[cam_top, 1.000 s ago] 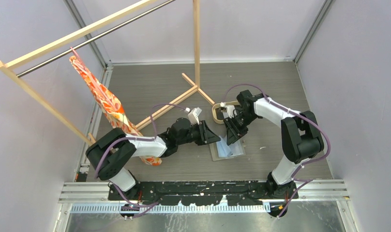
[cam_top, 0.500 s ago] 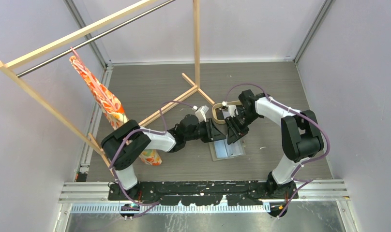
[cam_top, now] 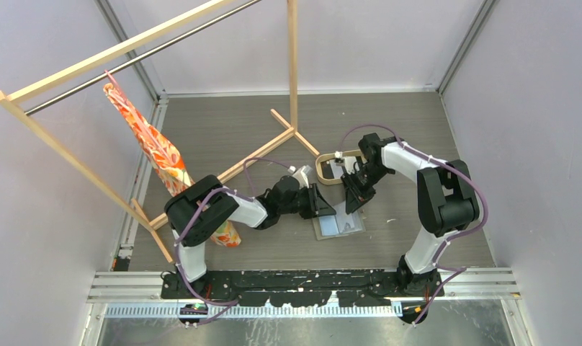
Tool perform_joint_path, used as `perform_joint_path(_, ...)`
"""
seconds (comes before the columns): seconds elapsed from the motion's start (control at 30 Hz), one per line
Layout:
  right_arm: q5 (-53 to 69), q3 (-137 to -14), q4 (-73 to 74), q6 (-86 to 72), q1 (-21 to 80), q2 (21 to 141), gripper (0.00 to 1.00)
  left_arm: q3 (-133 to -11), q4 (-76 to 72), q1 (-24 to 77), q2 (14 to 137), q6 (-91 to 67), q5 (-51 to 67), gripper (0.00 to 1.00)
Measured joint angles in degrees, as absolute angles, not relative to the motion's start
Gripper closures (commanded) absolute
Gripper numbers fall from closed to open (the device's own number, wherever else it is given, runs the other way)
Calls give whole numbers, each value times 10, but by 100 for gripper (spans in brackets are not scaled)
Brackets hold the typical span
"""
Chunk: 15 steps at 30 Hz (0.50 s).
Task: Put the credit cards into the card holder
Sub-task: Turn over the card slot in the card holder.
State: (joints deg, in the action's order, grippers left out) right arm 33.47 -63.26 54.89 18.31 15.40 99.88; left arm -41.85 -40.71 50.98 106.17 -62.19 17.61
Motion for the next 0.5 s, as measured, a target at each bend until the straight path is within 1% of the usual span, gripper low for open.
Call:
perform_joint_path(0.07, 335, -635, 552, 184, 151, 1004, 87, -418, -409, 510, 1067, -626, 176, 72)
perform_joint_path(0.2, 330, -641, 559, 185, 145, 1013, 87, -418, -414, 512, 1067, -627, 176, 72)
perform_joint_path(0.27, 321, -641, 560, 185, 144, 1015, 84, -418, -416, 512, 1067, -628, 176, 72)
perform_joint_path(0.33, 312, -641, 559, 185, 144, 1015, 79, -418, -418, 512, 1067, -628, 176, 72)
perform_joint_path(0.4, 305, -641, 559, 185, 144, 1015, 75, -418, -418, 513, 1068, -628, 176, 72)
perform_joint_path(0.5, 293, -641, 559, 187, 143, 1015, 75, -418, -422, 514, 1072, -629, 176, 72)
